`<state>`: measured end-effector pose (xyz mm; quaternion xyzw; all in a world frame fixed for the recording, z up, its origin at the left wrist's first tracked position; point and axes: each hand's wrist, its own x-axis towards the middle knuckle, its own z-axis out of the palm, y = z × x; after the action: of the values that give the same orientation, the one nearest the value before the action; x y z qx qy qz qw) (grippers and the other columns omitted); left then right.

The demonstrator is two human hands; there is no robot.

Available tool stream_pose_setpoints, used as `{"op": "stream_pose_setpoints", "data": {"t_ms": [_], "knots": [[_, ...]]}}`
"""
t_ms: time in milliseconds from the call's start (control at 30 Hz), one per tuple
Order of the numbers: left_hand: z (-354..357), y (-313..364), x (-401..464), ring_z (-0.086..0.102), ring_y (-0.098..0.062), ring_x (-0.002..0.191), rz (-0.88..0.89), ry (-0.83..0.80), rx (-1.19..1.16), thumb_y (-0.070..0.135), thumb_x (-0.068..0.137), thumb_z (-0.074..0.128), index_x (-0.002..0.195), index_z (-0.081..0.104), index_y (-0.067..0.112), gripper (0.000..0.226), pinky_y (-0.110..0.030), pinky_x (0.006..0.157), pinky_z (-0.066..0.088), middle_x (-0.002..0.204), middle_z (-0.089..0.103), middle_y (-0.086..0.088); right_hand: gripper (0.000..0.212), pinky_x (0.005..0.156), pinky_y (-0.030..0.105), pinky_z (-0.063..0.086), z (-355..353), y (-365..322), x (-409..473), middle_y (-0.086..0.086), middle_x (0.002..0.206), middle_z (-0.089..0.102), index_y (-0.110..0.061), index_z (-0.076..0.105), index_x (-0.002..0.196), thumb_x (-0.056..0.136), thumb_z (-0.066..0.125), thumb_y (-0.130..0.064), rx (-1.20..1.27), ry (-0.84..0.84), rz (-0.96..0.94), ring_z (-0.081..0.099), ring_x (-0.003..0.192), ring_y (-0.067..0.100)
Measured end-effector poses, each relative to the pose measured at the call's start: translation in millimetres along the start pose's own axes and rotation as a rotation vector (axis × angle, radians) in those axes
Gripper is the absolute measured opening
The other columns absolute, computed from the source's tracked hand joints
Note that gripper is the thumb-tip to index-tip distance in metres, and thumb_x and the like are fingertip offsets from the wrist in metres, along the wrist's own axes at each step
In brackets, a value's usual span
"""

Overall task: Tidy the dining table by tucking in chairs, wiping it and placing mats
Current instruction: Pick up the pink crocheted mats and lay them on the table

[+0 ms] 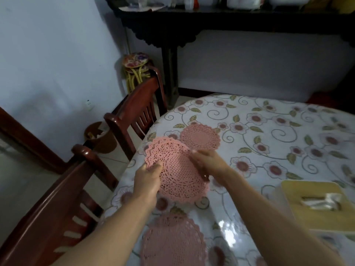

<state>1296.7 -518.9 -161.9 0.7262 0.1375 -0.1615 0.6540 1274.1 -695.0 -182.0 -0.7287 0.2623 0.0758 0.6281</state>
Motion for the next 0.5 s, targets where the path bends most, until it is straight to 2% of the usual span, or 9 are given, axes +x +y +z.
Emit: {"op": "stream_pose_setpoints", "data": {"t_ms": [33,67,133,167,233,300,367,433,500], "knots": [[-2,0,-12,0.06,-0.029,0.111,0.007,-0.019,-0.004,0.03,0.089,0.061,0.125,0.055,0.01,0.042,-0.051,0.1,0.045,0.122,0.063,-0.008,0.04,0.079,0.033,0.05,2,-1,-16,0.004,0.1,0.068,-0.011,0.064,0.114,0.087,0.064,-0.04,-0.029,0.025,-0.031,0.063,0.093,0.022],[-5,0,-24,0.06,-0.029,0.111,0.018,-0.037,0.004,0.037,0.083,0.064,0.127,0.054,0.01,0.053,-0.05,0.1,0.045,0.123,0.063,-0.009,0.036,0.081,0.034,0.052,2,-2,-32,0.002,0.098,0.069,-0.015,0.067,0.11,0.084,0.067,-0.039,-0.071,0.078,-0.054,0.064,0.092,0.021],[-13,-3,-47,0.057,-0.03,0.116,0.006,-0.094,0.003,0.049,0.069,0.066,0.136,0.046,0.009,0.08,-0.05,0.102,0.043,0.13,0.058,-0.011,0.038,0.087,0.036,0.053,2,-3,-67,0.002,0.106,0.068,-0.018,0.064,0.114,0.08,0.072,-0.035,-0.155,0.2,-0.094,0.063,0.096,0.019],[-18,-1,-63,0.054,-0.03,0.119,0.001,-0.121,0.015,0.048,0.071,0.067,0.138,0.043,0.008,0.082,-0.049,0.104,0.041,0.134,0.056,-0.011,0.044,0.086,0.034,0.052,2,-5,-88,0.002,0.11,0.067,-0.018,0.061,0.119,0.08,0.072,-0.034,-0.19,0.245,-0.106,0.062,0.096,0.018],[-31,-1,-93,0.048,-0.03,0.126,0.015,-0.15,0.052,0.037,0.085,0.064,0.142,0.037,0.005,0.07,-0.042,0.108,0.035,0.14,0.049,-0.01,0.054,0.077,0.027,0.047,3,-2,-129,0.003,0.113,0.064,-0.016,0.054,0.127,0.08,0.073,-0.035,-0.273,0.302,-0.123,0.059,0.093,0.014],[-40,-5,-122,0.045,-0.03,0.128,0.025,-0.147,0.086,0.03,0.091,0.06,0.142,0.036,0.002,0.064,-0.033,0.104,0.034,0.139,0.048,-0.012,0.053,0.073,0.025,0.043,3,3,-169,0.001,0.107,0.061,-0.015,0.053,0.125,0.08,0.072,-0.036,-0.376,0.35,-0.119,0.055,0.091,0.014],[-47,-11,-145,0.053,-0.03,0.12,0.039,-0.18,0.094,0.029,0.089,0.062,0.136,0.044,0.001,0.057,-0.036,0.104,0.04,0.133,0.055,-0.013,0.047,0.069,0.027,0.048,3,10,-200,0.0,0.097,0.061,-0.015,0.056,0.114,0.078,0.074,-0.037,-0.424,0.41,-0.1,0.057,0.089,0.017],[-51,-19,-167,0.059,-0.03,0.111,0.05,-0.198,0.1,0.027,0.088,0.063,0.128,0.053,0.001,0.049,-0.043,0.1,0.045,0.123,0.062,-0.013,0.053,0.078,0.033,0.054,4,19,-230,0.004,0.101,0.064,-0.011,0.058,0.114,0.072,0.079,-0.037,-0.404,0.491,-0.061,0.061,0.093,0.02],[-52,-26,-192,0.058,-0.03,0.111,0.054,-0.223,0.121,0.031,0.086,0.065,0.127,0.053,0.002,0.052,-0.046,0.1,0.045,0.124,0.061,-0.013,0.06,0.086,0.037,0.054,2,30,-258,0.006,0.108,0.061,-0.009,0.055,0.114,0.068,0.082,-0.035,-0.392,0.576,-0.04,0.06,0.098,0.022]]}}
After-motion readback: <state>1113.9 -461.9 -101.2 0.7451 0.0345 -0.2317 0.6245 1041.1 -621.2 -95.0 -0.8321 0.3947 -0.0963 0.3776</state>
